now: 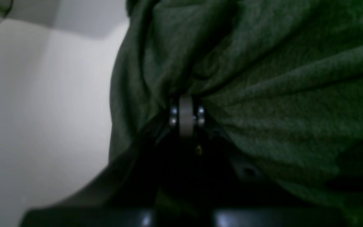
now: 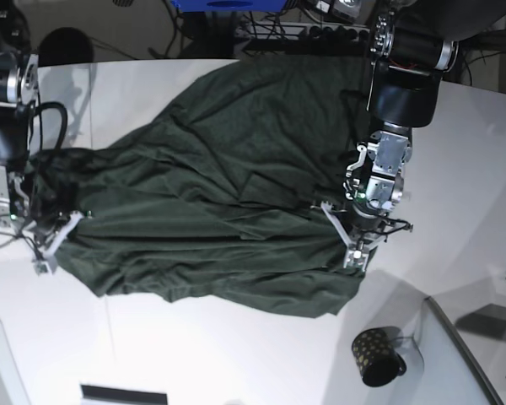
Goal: Layout the t-shirt on the table in an organized manner, then fold the t-shirt properly
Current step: 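Release and regrasp the shirt's middle with both grippers, then pull the shirt outward with both grippers and release it flat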
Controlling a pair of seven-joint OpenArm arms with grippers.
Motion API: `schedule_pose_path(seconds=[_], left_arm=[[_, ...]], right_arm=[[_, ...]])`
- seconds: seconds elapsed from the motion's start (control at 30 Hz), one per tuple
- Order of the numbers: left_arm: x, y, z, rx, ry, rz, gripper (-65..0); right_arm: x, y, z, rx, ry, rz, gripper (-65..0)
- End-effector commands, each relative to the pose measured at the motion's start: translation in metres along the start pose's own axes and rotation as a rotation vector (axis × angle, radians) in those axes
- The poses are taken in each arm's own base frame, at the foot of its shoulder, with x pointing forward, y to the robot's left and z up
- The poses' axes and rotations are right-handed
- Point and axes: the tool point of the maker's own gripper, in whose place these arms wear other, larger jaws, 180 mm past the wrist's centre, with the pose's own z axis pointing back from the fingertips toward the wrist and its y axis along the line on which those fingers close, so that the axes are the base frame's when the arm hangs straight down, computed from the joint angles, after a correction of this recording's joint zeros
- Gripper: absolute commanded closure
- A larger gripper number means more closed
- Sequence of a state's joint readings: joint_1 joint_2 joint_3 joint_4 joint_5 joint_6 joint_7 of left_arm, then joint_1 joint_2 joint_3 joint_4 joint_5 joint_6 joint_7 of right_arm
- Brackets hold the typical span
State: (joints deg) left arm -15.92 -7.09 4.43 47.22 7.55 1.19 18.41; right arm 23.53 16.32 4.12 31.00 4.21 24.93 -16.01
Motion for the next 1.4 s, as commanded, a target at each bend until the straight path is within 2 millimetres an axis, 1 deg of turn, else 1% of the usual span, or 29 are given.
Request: schedule_pose_path(seconds=[0.0, 0.07, 0.1, 0.13, 0.27, 0.3, 0.33, 0.37, 0.4, 0.43, 0.47, 0.5, 0.53, 0.6, 0.63, 0.67, 0.73, 0.77, 0.8, 0.87, 0.93, 1.0, 1.1, 1.13, 1.2, 1.3, 1.37], left_arm=[[-0.006, 0.013, -0.001, 0.022, 0.047, 0.015, 0.0], [0.004, 0.027, -0.002, 0.048, 0.032, 0.057, 0.0], [0.005, 0.030, -0.003, 0.053, 0.033, 0.069, 0.0], [0.010, 0.033, -0.004, 0.057, 0.028, 0.079, 0.0], [0.029, 0.033, -0.008, 0.053, 0.011, 0.100, 0.0], [0.031, 0.032, -0.008, 0.050, 0.008, 0.109, 0.0], [0.043, 0.028, -0.008, 0.045, -0.015, 0.118, 0.0], [0.053, 0.027, -0.006, 0.044, -0.038, 0.124, 0.0], [0.064, 0.028, -0.004, 0.046, -0.065, 0.126, 0.0], [0.071, 0.031, -0.001, 0.050, -0.084, 0.127, 0.0], [0.082, 0.031, 0.003, 0.052, -0.115, 0.131, 0.0], [0.094, 0.031, 0.007, 0.048, -0.145, 0.148, 0.0], [0.102, 0.032, 0.011, 0.045, -0.163, 0.163, 0.0], [0.108, 0.032, 0.019, 0.026, -0.167, 0.207, 0.0], [0.113, 0.035, 0.025, 0.022, -0.179, 0.223, 0.0], [0.118, 0.041, 0.030, 0.024, -0.193, 0.233, -3.6], [0.115, 0.045, 0.043, 0.013, -0.201, 0.254, -14.3], [0.116, 0.047, 0.051, 0.007, -0.215, 0.262, -17.9], [0.111, 0.050, 0.059, 0.002, -0.221, 0.265, -19.9], [0.090, 0.048, 0.074, -0.019, -0.216, 0.269, -19.9], [0.063, 0.043, 0.085, -0.035, -0.194, 0.263, -19.9], [0.027, 0.037, 0.094, -0.050, -0.142, 0.250, -19.9], [-0.017, 0.029, 0.104, -0.065, -0.065, 0.231, -19.9], [-0.030, 0.025, 0.107, -0.069, -0.041, 0.223, -19.9], [-0.048, 0.020, 0.112, -0.074, -0.025, 0.219, -19.9], [-0.063, 0.018, 0.114, -0.070, -0.039, 0.218, -19.9], [-0.074, 0.018, 0.111, -0.066, -0.029, 0.221, -19.9]], right_arm=[[-0.006, 0.001, -0.001, 0.001, 0.059, 0.031, -0.3], [0.002, 0.000, -0.002, -0.002, 0.045, 0.050, -0.5], [0.007, 0.000, -0.003, -0.001, 0.034, 0.061, -0.6], [0.013, 0.001, -0.004, 0.000, 0.026, 0.071, -0.6], [0.025, -0.002, -0.002, -0.005, 0.010, 0.077, -0.5], [0.029, -0.008, 0.001, -0.016, -0.005, 0.084, -0.5], [0.037, -0.012, 0.005, -0.026, -0.029, 0.096, -0.5], [0.039, -0.012, 0.008, -0.031, -0.047, 0.110, -0.6], [0.045, -0.012, 0.013, -0.037, -0.077, 0.133, -0.8], [0.048, -0.010, 0.017, -0.041, -0.099, 0.156, -0.8], [0.054, -0.010, 0.025, -0.051, -0.133, 0.189, -1.1], [0.055, -0.008, 0.033, -0.057, -0.158, 0.208, -2.4], [0.057, -0.007, 0.041, -0.068, -0.175, 0.220, -5.3], [0.057, -0.003, 0.059, -0.091, -0.185, 0.258, -16.1], [0.057, -0.001, 0.067, -0.100, -0.186, 0.277, -21.5], [0.061, 0.002, 0.077, -0.110, -0.198, 0.303, -26.9], [0.055, 0.013, 0.092, -0.116, -0.204, 0.351, -37.1], [0.051, 0.020, 0.100, -0.115, -0.206, 0.373, -40.8], [0.047, 0.027, 0.107, -0.112, -0.209, 0.395, -42.9], [0.031, 0.039, 0.115, -0.099, -0.190, 0.417, -43.4], [0.015, 0.045, 0.116, -0.087, -0.162, 0.421, -43.4], [0.001, 0.054, 0.113, -0.065, -0.143, 0.402, -43.4], [-0.012, 0.059, 0.111, -0.050, -0.120, 0.395, -43.2], [-0.013, 0.061, 0.111, -0.045, -0.120, 0.393, -43.2], [-0.015, 0.068, 0.109, -0.030, -0.121, 0.381, -43.2], [-0.017, 0.077, 0.106, -0.013, -0.125, 0.364, -43.2], [-0.018, 0.084, 0.103, 0.000, -0.123, 0.346, -43.2]])
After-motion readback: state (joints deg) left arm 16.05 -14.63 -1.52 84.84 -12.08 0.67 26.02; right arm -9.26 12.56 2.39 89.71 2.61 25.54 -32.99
